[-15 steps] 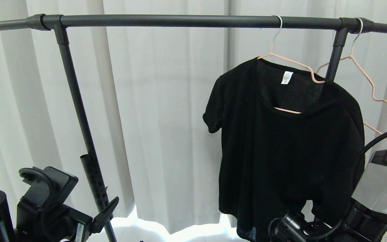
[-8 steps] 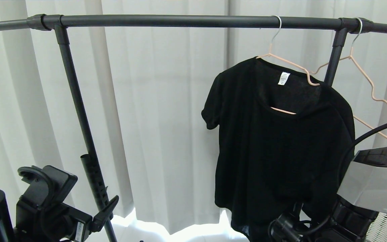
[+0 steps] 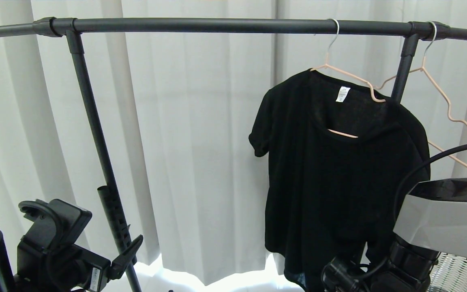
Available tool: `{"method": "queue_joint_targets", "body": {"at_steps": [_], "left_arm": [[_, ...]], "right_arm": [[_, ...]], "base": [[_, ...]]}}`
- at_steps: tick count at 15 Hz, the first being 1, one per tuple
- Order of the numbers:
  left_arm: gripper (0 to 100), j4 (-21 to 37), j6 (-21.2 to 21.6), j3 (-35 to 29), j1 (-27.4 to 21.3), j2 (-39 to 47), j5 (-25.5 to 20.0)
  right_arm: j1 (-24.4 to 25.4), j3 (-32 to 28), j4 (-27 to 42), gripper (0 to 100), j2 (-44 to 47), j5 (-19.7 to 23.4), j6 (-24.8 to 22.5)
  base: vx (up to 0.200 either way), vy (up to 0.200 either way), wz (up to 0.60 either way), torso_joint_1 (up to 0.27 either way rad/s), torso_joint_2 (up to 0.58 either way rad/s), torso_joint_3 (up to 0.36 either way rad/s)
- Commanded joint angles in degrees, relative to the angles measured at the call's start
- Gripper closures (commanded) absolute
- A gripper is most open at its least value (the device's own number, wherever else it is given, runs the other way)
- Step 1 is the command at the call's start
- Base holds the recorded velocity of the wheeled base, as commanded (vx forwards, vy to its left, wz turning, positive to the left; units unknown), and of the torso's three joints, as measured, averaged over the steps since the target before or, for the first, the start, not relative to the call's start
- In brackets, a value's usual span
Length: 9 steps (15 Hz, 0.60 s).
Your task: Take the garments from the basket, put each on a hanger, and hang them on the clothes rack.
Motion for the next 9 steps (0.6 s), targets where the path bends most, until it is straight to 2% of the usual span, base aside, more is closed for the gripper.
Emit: {"method": "queue_joint_targets", "body": {"at_steps": [1,9], "left_arm": [[0,0.0,0.0,0.0,0.0,-0.1,0.0],[0,0.0,0.0,-0.1,0.0,-0.1,0.0]], "right_arm": [[-0.3,-0.1,0.0,0,0.5,-0.1,0.4],[-0.3,-0.1,0.0,0,1.0,-0.3,1.7]], "base": [[0.000,0.000,0.00,0.000,0.00,0.000],[0.000,0.000,0.00,0.000,0.00,0.000]]}}
